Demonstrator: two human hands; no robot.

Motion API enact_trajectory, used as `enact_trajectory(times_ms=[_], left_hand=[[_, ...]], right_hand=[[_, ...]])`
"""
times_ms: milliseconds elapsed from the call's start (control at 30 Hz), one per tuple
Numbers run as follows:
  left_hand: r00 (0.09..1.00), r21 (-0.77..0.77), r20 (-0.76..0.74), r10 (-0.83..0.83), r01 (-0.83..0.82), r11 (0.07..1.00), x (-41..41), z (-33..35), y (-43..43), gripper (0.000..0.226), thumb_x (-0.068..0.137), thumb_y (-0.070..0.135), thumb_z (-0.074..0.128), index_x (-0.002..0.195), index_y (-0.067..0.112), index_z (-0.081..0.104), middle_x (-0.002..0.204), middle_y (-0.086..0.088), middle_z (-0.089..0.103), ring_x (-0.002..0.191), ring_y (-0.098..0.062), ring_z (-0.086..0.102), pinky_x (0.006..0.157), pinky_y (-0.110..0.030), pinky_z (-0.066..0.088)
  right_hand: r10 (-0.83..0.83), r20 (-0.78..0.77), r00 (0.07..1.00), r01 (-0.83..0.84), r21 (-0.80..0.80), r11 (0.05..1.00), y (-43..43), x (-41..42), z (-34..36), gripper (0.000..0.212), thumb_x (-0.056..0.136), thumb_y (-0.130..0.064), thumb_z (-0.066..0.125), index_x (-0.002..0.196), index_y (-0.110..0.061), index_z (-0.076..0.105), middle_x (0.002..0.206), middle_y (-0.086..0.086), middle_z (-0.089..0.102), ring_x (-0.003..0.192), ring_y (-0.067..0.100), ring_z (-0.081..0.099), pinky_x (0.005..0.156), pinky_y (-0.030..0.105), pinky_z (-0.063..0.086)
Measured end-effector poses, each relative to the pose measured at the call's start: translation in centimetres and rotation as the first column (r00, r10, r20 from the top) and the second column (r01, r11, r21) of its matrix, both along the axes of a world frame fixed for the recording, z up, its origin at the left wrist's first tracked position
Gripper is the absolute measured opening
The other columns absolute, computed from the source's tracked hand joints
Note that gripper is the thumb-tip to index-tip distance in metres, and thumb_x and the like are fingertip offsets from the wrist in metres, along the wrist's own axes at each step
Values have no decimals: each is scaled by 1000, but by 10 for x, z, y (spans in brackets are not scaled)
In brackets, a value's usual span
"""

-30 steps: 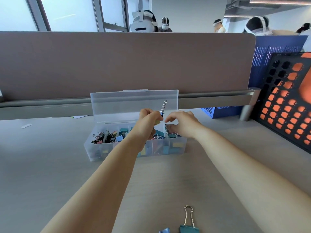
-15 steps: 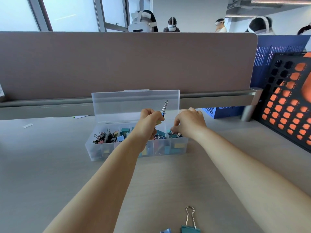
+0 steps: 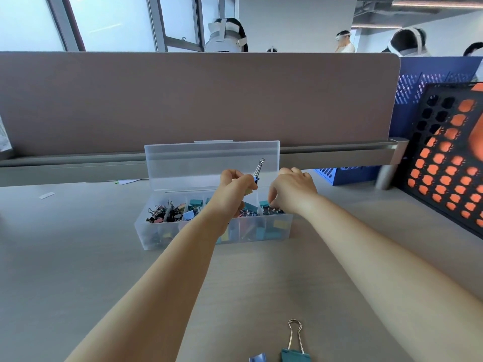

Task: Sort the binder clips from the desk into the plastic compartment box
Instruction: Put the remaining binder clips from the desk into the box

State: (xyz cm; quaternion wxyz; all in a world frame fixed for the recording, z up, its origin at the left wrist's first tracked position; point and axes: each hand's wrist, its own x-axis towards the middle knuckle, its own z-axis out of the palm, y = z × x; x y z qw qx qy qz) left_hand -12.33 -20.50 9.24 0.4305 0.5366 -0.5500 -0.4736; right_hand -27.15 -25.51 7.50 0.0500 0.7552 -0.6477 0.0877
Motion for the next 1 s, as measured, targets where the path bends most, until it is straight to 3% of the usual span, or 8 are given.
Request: enact_trajectory(times_ms=[67, 167, 267, 500, 600, 733, 833, 1000], left_hand=[[1000, 13, 6, -8, 8, 1000, 1, 1, 0, 13, 89, 17, 49, 95, 16, 38, 98, -16, 55, 55, -14, 28, 48, -23, 29], [999, 15, 35, -28, 28, 1000, 1, 2, -2, 15, 89, 18, 51, 99, 15, 39, 87, -1, 51, 56, -14, 29, 47, -22, 29], [995, -6, 99, -32, 33, 999, -3, 1, -6, 25, 88, 21, 54, 107, 15, 41, 88, -1, 52, 58, -14, 33, 50, -23, 30], [950, -145, 302, -76, 125, 982, -10, -4, -8, 28, 89, 34, 62, 107, 21, 44, 74, -3, 52, 55, -12, 41, 47, -18, 37], [907, -205, 420, -17, 113, 972, -5, -6, -16, 9, 98, 27, 47, 105, 23, 45, 91, -15, 63, 59, -17, 44, 53, -26, 42], [845, -185, 530, -77, 204, 961, -6, -7, -19, 19, 99, 26, 44, 117, 26, 40, 94, -13, 64, 59, -17, 46, 54, -29, 44], [774, -189, 629, -77, 248, 950, -8, -4, -20, 35, 96, 27, 52, 125, 19, 35, 94, -9, 63, 74, -22, 57, 70, -39, 52], [642, -181, 764, -61, 304, 935, -8, -7, -29, 26, 90, 32, 62, 108, 15, 54, 106, 1, 65, 91, -20, 59, 76, -32, 50]], right_hand=[[-18, 282, 959, 17, 7, 1000, 0, -4, 1, 14, 87, -20, 62, 86, -22, 76, 105, 0, 63, 104, 25, 54, 83, 31, 42], [-12, 815, 580, -70, 64, 996, 13, -13, 15, 18, 91, -28, 62, 95, -13, 72, 92, -1, 70, 86, 14, 61, 70, 26, 45], [-50, 925, 378, -214, 140, 967, 26, -17, 27, 32, 87, -49, 61, 94, -18, 67, 85, -2, 72, 76, 11, 67, 64, 22, 43], [12, 873, 487, -147, 69, 987, 20, -19, 22, 7, 87, -17, 69, 93, -17, 66, 90, 5, 67, 85, 16, 60, 64, 20, 45], [-21, 723, 690, -115, 137, 984, 20, -21, 21, 31, 81, -22, 76, 106, -15, 59, 93, 4, 69, 86, 18, 61, 67, 26, 45], [-3, 467, 884, -48, 97, 994, 17, -16, 12, 23, 83, -33, 73, 99, -21, 61, 103, 0, 64, 92, 20, 59, 76, 32, 48], [27, 420, 907, -34, 10, 999, 17, -17, 8, 15, 89, -34, 66, 98, -22, 69, 110, 0, 59, 96, 20, 58, 85, 34, 48], [29, 469, 883, -95, 118, 988, 28, -25, 15, 9, 89, -25, 65, 92, -19, 71, 100, -2, 68, 94, 18, 60, 83, 33, 50]])
